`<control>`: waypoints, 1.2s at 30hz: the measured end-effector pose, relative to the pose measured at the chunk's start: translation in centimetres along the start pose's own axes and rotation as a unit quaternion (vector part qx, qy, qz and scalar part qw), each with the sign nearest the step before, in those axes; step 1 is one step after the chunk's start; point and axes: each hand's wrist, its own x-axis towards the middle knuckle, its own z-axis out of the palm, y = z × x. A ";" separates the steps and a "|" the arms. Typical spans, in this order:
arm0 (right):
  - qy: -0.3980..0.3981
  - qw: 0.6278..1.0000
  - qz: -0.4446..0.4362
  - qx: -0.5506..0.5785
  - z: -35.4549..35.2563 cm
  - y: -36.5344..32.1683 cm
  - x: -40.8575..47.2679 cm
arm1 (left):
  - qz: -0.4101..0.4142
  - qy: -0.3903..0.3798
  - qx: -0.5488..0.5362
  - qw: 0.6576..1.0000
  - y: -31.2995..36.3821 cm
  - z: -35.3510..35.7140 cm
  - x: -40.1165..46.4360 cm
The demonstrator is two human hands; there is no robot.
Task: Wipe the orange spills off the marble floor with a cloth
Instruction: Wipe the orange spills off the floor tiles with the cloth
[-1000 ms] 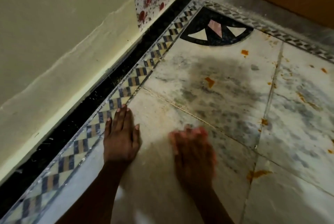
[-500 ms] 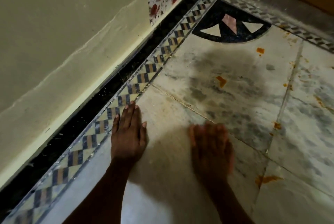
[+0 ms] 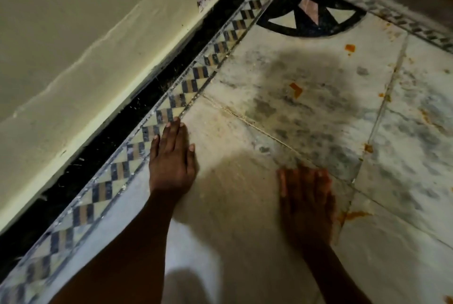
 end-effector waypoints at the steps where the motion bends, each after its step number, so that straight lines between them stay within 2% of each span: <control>1: 0.024 0.998 0.058 0.019 -0.9 -0.6 1.5 | 0.001 0.000 0.002 1.000 -0.1 0.0 0.1; 3: 0.057 0.988 0.136 0.051 -0.8 -3.8 6.4 | -0.001 0.000 0.008 1.000 -0.4 0.3 -0.1; 5: 0.069 0.983 0.146 0.082 -0.7 -7.9 11.2 | 0.008 -0.001 0.007 1.000 -0.6 0.6 0.0; 6: 0.065 0.989 0.102 0.079 -0.4 -9.7 12.0 | 0.010 -0.003 0.006 1.000 -0.5 0.7 -0.1; 8: 0.090 0.994 -0.050 0.024 1.4 -11.5 10.1 | 0.011 0.010 0.010 1.000 -0.4 0.7 -0.3; 10: 0.083 0.977 -0.195 0.002 2.0 -9.9 3.6 | 0.012 0.016 0.005 1.000 -0.4 0.6 -0.1; 11: 0.066 0.972 -0.227 0.004 1.8 -8.0 -0.2 | 0.013 0.013 0.001 1.000 -0.4 0.5 -0.1; 13: 0.043 0.980 -0.197 0.008 2.0 -2.4 -3.9 | 0.018 0.013 -0.004 1.000 -0.1 0.4 -0.4; 15: 0.073 0.993 -0.093 0.014 1.6 0.7 -1.4 | 0.021 0.019 -0.004 1.000 -0.3 0.4 -0.5; 17: 0.129 0.991 0.008 0.022 1.0 -0.9 4.2 | 0.025 0.024 -0.007 0.999 -0.6 0.7 -0.4; 18: 0.126 0.990 0.040 0.041 0.6 -3.2 6.9 | 0.028 0.026 -0.007 0.999 -0.6 0.9 -0.4; 20: 0.093 0.994 -0.004 0.052 0.6 -7.9 9.3 | 0.034 0.039 -0.001 0.999 -0.6 1.1 -0.6; 21: 0.082 0.993 -0.078 0.041 1.1 -9.4 8.6 | 0.039 0.040 0.005 0.998 -0.7 1.1 -0.4; 23: 0.072 0.972 -0.225 0.014 2.5 -8.7 2.9 | 0.062 0.027 0.017 0.998 -0.4 0.6 -0.7; 24: 0.085 0.962 -0.258 0.005 2.9 -6.4 -0.8 | 0.081 0.010 0.022 0.996 -0.2 0.2 -1.2; 25: 0.103 0.959 -0.262 0.006 3.3 -3.7 -4.0 | 0.099 -0.002 0.027 0.995 0.1 0.1 -1.9; 28: 0.117 0.982 -0.150 0.003 2.4 2.4 -4.4 | 0.103 -0.013 0.023 0.994 2.4 0.7 -6.0; 31: 0.093 0.993 -0.046 0.061 0.8 -0.1 2.5 | 0.093 0.017 0.002 0.996 5.7 3.4 -11.9; 32: 0.089 0.993 -0.040 0.062 0.9 -1.6 3.8 | 0.081 0.035 0.000 0.996 6.8 4.5 -13.4; 34: 0.101 0.988 -0.107 0.038 1.8 -2.8 2.8 | 0.048 0.059 -0.011 0.997 8.3 5.7 -15.2; 36: 0.109 0.968 -0.228 0.000 3.1 -0.3 -2.4 | 0.014 0.062 -0.028 0.998 9.0 6.1 -16.1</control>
